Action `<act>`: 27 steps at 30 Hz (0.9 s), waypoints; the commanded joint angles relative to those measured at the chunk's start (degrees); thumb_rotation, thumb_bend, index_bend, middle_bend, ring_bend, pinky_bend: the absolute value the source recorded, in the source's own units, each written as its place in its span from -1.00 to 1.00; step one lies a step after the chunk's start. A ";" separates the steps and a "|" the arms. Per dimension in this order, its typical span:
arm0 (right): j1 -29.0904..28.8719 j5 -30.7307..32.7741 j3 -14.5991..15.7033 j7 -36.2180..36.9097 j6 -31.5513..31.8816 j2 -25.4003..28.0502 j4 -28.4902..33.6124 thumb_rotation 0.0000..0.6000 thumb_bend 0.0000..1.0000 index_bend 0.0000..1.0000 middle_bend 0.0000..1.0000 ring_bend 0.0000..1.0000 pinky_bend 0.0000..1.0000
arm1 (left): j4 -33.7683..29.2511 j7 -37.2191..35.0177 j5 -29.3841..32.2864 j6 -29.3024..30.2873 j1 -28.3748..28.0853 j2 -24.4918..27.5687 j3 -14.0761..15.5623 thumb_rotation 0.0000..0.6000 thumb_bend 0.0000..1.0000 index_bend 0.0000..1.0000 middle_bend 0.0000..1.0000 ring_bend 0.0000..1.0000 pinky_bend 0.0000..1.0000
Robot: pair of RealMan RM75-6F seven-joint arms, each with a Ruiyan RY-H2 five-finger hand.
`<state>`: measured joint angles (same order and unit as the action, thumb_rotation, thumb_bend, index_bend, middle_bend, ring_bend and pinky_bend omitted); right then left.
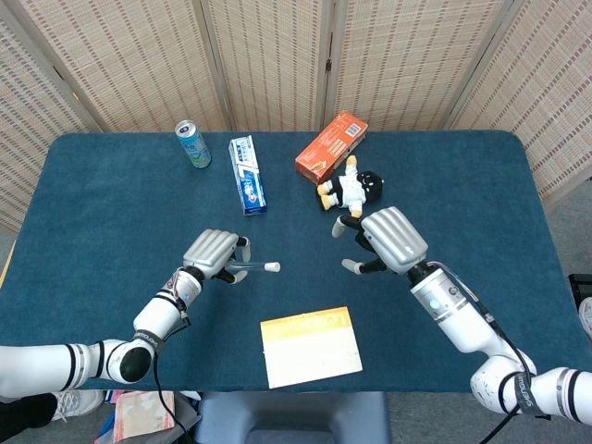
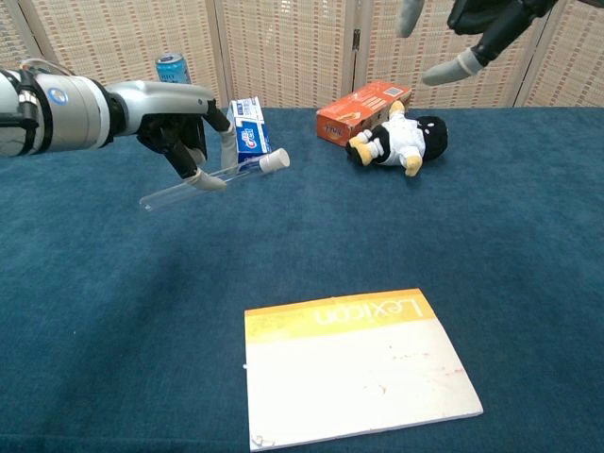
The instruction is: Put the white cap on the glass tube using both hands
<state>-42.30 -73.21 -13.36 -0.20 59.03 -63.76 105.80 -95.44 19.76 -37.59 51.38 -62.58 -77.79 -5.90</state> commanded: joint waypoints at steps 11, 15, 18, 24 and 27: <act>5.35 -1.08 2.40 3.84 2.27 3.06 -2.51 1.00 -0.68 -0.20 1.00 1.00 1.00 | 9.61 23.61 10.38 9.31 -4.52 -13.50 1.60 1.00 -0.21 0.00 1.00 1.00 1.00; 6.08 -1.41 2.68 5.04 2.13 3.18 -3.49 1.00 -0.68 -0.20 1.00 1.00 1.00 | 11.79 26.94 11.66 9.67 -4.92 -15.88 1.41 1.00 -0.21 -0.05 1.00 1.00 1.00; 6.47 -1.55 2.65 5.89 2.12 3.09 -4.14 1.00 -0.68 -0.20 1.00 1.00 1.00 | 12.37 28.98 13.60 9.20 -5.16 -16.88 0.82 1.00 -0.22 -0.13 1.00 1.00 1.00; 7.28 -1.42 2.69 6.79 1.92 3.18 -5.62 1.00 -0.68 -0.20 1.00 1.00 1.00 | 10.99 29.77 14.58 9.70 -4.26 -16.39 -0.54 1.00 -0.22 -0.30 1.00 1.00 1.00; 7.72 -1.07 2.92 6.49 1.65 3.61 -6.35 1.00 -0.68 -0.20 1.00 1.00 1.00 | 8.20 29.09 14.58 9.82 -3.30 -14.30 -1.07 1.00 -0.23 -0.44 0.99 1.00 1.00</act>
<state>-34.70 -74.38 -10.52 6.38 60.76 -60.25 99.57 -85.75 49.25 -23.07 61.05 -66.53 -93.33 -6.53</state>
